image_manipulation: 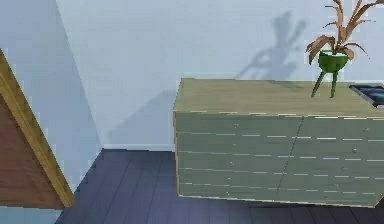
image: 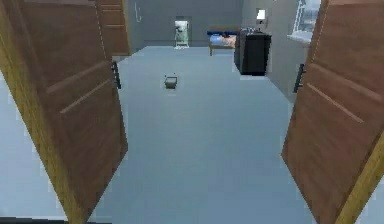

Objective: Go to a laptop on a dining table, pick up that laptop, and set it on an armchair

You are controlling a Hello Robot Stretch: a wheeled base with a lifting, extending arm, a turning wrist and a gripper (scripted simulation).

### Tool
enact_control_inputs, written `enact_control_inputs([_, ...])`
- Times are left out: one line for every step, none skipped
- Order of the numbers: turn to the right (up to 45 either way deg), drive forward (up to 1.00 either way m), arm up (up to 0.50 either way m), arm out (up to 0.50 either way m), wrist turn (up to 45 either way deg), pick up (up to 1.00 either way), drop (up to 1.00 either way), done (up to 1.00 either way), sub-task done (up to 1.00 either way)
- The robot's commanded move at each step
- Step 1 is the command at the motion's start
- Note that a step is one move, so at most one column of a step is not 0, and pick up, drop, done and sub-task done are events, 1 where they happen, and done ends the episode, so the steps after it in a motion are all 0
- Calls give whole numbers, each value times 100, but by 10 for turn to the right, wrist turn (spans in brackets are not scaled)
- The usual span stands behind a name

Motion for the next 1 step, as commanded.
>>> enact_control_inputs([-30, 0, 0, 0, 0, 0, 0, 0, 0])
